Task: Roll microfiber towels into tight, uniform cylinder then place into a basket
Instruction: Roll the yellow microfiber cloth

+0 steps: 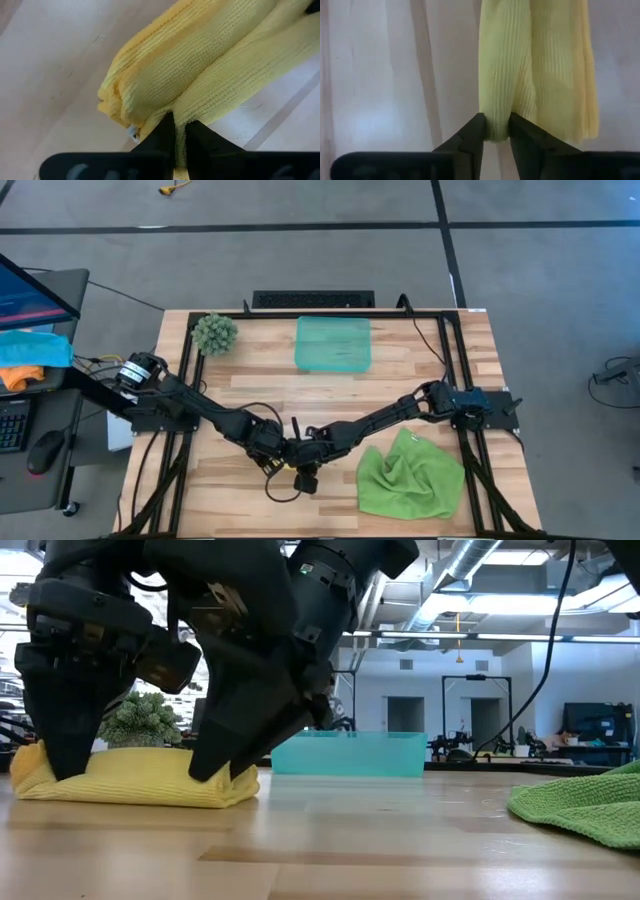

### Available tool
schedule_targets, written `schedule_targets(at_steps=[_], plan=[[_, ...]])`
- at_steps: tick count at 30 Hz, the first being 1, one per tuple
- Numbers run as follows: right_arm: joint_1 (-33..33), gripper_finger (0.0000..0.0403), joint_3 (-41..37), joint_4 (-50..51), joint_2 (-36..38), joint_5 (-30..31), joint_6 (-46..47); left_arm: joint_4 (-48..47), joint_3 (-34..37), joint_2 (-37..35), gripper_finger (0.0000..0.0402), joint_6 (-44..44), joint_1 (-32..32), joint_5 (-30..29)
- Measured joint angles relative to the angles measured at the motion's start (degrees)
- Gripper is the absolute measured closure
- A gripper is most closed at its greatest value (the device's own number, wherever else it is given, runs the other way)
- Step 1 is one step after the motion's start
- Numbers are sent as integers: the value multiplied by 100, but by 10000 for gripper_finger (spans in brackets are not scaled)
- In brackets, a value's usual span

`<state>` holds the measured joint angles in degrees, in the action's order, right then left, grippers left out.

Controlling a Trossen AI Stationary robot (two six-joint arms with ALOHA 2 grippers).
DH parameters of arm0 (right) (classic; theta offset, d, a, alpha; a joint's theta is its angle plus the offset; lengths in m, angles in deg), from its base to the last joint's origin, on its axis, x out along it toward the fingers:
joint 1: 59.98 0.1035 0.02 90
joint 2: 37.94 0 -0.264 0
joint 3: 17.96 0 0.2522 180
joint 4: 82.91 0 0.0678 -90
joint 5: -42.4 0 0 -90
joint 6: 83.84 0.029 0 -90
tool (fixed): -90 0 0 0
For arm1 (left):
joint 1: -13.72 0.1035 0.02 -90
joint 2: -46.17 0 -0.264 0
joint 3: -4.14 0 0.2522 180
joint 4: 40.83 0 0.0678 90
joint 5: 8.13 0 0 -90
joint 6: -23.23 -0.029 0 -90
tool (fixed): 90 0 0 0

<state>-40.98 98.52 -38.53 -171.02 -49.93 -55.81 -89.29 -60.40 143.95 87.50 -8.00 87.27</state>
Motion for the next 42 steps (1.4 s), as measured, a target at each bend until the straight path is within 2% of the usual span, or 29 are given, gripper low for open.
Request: schedule_targets(at_steps=[6,12,15,17,19,24,26,35,42], plan=[[75,295,9,326,135,734,-10,-46,0,0,390,-2,-4,-12],[217,295,0,1206,448,1641,-169,-44,0,0,390,-2,-7,-7],[313,295,17,1211,575,1922,-617,-43,0,0,390,-2,-7,9],[413,295,-9,1181,636,1966,-1108,-42,0,0,390,-2,-7,12],[526,295,4,508,634,1951,-1668,-42,0,0,390,-2,-7,17],[670,295,22,-432,461,1860,-2644,-31,0,0,390,0,-9,26],[643,295,-20,-265,416,1851,-2701,-26,0,0,390,0,-9,32],[396,294,-328,-768,240,1631,-2609,-9,2,0,390,-7,-7,97],[224,294,-314,-644,33,1593,-2155,-9,4,2,390,-68,-7,141]])
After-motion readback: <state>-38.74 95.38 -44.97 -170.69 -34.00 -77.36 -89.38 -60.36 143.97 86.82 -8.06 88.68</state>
